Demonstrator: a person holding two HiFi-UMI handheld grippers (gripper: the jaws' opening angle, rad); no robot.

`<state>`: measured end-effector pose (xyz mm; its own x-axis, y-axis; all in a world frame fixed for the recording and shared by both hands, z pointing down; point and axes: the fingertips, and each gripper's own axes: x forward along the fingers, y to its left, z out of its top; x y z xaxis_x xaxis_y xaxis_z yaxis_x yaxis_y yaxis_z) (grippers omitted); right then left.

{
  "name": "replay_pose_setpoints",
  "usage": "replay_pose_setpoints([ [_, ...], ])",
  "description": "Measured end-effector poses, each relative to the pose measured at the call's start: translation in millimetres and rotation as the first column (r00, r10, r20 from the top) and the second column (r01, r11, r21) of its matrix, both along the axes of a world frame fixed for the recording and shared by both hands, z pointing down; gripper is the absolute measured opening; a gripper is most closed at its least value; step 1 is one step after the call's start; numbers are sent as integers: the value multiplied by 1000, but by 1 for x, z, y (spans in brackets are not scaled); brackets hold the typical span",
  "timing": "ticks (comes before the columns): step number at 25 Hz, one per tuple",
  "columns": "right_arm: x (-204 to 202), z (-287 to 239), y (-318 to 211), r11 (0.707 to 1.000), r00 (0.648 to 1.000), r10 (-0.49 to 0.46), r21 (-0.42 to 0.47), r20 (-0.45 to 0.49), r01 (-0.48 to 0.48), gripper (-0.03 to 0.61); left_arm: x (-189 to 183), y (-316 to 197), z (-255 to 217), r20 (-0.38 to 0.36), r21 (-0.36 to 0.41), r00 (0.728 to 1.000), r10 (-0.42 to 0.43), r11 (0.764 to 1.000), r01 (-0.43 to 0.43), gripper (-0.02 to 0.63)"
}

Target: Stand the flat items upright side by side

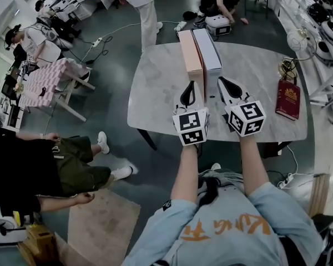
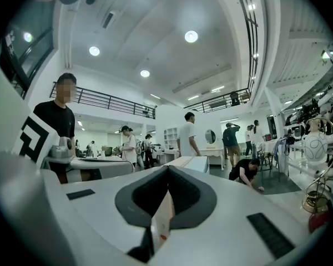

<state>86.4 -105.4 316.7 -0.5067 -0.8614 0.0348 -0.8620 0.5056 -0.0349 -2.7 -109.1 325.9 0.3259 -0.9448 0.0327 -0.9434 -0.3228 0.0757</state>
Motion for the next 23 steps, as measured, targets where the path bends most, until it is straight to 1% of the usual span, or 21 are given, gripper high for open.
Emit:
replay_pose_setpoints([
  [5, -6, 2, 13, 998, 998, 56, 20, -30, -56, 0, -11, 14, 4, 37, 10, 999, 37, 999, -37, 11],
  [10, -13, -1, 23, 996, 996, 81, 44, -44, -79, 0, -21, 23, 8, 54, 11, 997, 54, 998, -55, 11],
  [17, -21, -4, 25, 993, 993, 107, 59, -56, -104, 0, -34, 25, 8, 59, 17, 997, 58, 998, -59, 11],
  [23, -18, -6, 23, 990, 990, 123, 73, -67, -118, 0, -40, 22, 10, 56, 20, 997, 52, 998, -53, 11],
])
